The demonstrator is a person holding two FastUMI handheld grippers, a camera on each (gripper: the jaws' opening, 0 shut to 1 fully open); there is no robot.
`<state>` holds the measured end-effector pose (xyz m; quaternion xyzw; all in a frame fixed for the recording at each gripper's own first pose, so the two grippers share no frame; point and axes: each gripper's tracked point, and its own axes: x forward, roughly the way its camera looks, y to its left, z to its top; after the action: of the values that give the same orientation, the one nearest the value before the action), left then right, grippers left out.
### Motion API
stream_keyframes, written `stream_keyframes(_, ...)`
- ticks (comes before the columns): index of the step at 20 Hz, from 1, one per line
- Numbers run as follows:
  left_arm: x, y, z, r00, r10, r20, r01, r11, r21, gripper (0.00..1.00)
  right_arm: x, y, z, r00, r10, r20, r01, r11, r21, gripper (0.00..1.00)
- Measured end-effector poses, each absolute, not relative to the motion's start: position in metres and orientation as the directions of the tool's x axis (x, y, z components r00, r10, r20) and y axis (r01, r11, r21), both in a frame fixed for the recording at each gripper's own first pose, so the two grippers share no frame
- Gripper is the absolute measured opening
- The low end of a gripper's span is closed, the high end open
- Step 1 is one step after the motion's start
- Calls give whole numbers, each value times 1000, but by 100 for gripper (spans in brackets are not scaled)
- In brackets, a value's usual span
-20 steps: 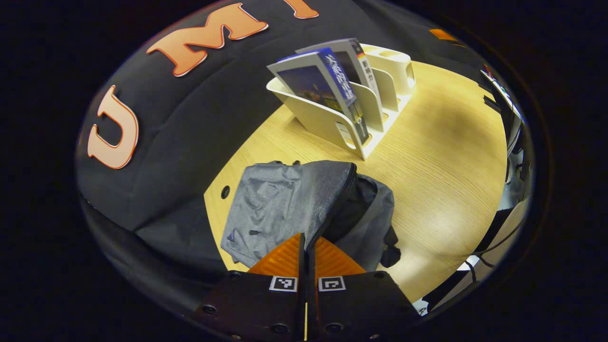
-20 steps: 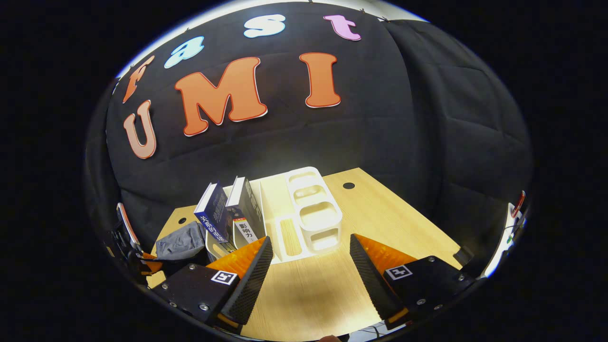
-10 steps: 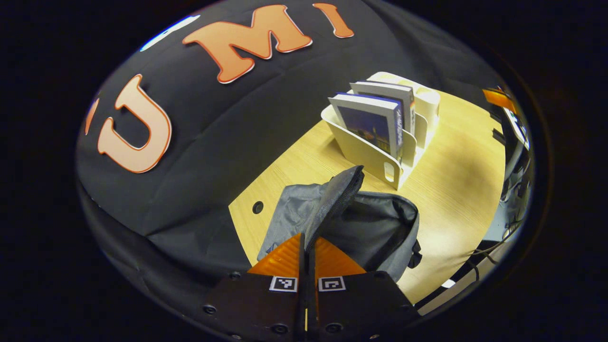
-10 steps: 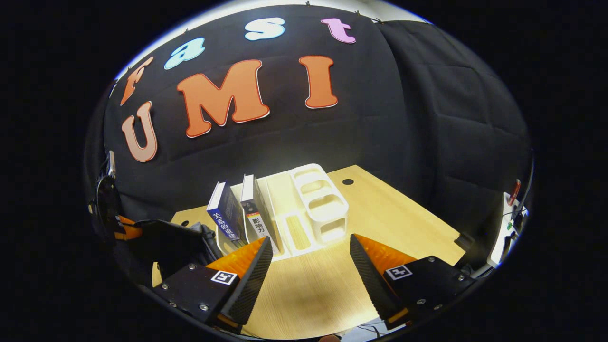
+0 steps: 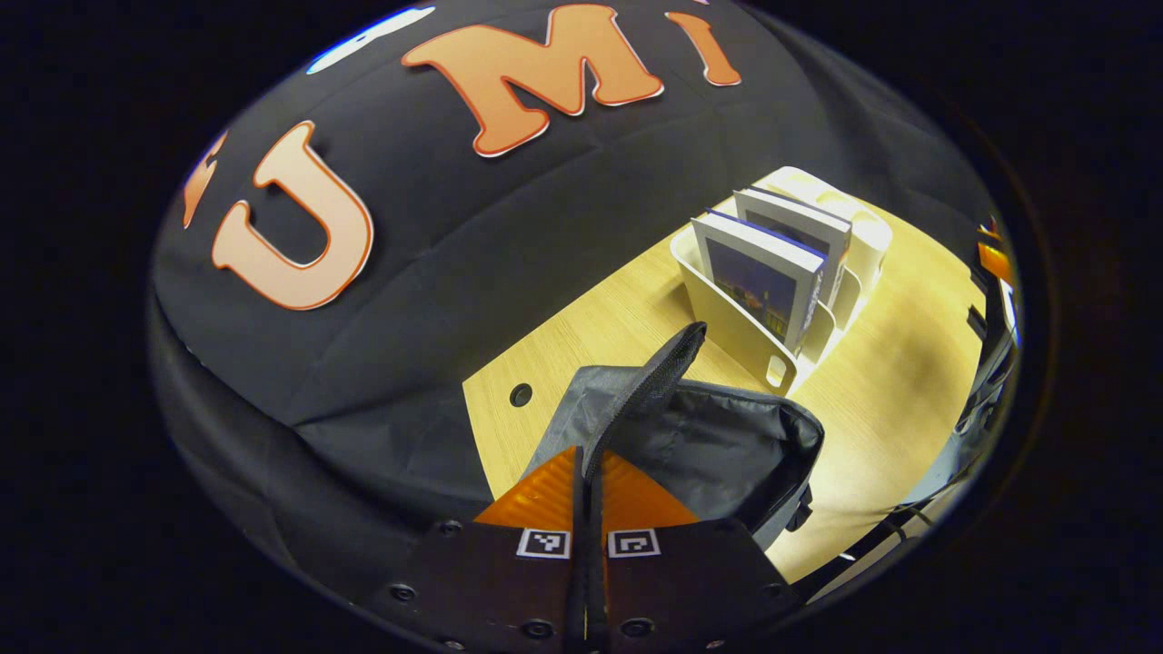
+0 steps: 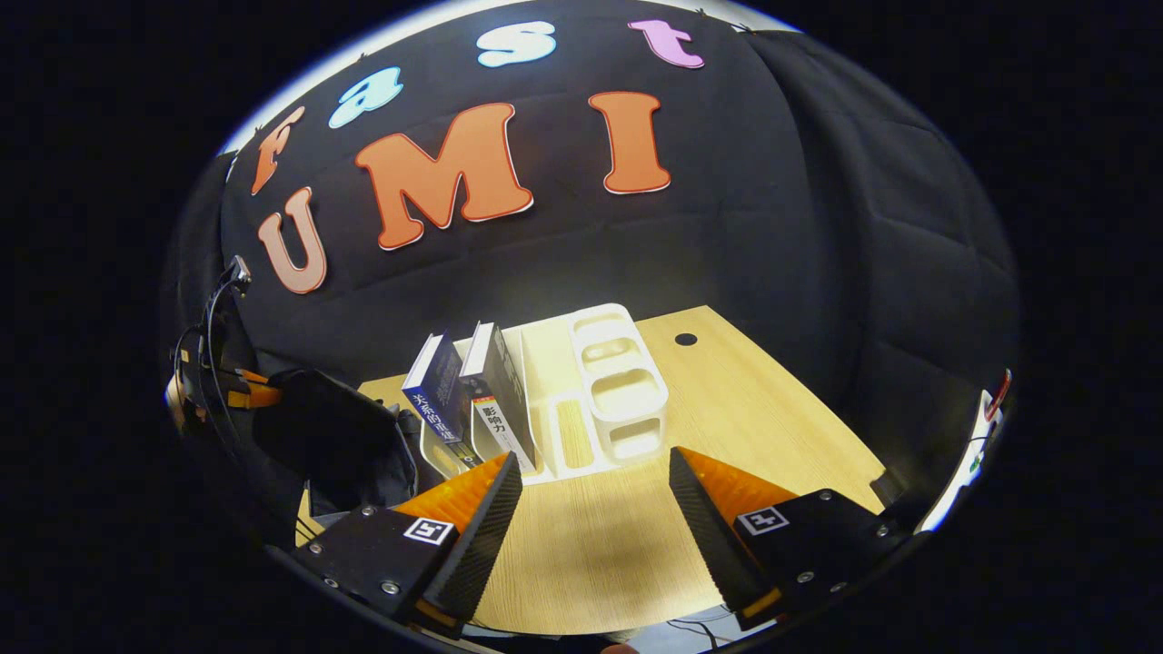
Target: Open the schoolbag, grab two books from the bookshelf and put them into the schoolbag.
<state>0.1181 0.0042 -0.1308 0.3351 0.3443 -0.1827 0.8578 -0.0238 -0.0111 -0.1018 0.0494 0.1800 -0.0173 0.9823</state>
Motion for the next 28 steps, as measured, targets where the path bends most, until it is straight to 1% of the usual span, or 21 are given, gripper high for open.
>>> stream_keyframes(3, 118, 3, -141, 668, -107, -736, 568, 713, 412, 1, -20, -9, -95, 927, -9, -375, 45, 995, 88, 97)
stream_keyframes(7, 125, 10, -145, 636, -140, -759, 615, 685, 389, 1, -11, 24, -70, 911, 33, -411, -1, 997, 79, 97)
stream_keyframes(12, 137, 12, -146, 616, -186, -766, 653, 664, 364, 1, 17, 88, -17, 878, 97, -468, -105, 994, 9, 98)
stream_keyframes(17, 146, 14, -144, 608, -209, -766, 671, 651, 354, 1, 49, 173, 10, 799, 184, -573, -250, 968, -37, 98)
stream_keyframes(19, 149, 16, -144, 607, -212, -766, 670, 654, 350, 1, 71, 192, 7, 767, 185, -615, -274, 960, -53, 98)
stream_keyframes(21, 150, 19, -145, 606, -216, -766, 668, 660, 342, 1, 92, 214, -3, 712, 202, -672, -289, 957, -19, 98)
stream_keyframes(23, 150, 22, -145, 601, -222, -768, 671, 662, 334, 1, 109, 229, -15, 652, 208, -729, -276, 961, 27, 98)
stream_keyframes(28, 152, 26, -147, 591, -229, -773, 677, 662, 321, 1, 163, 232, -66, 542, 123, -832, -206, 979, 10, 98)
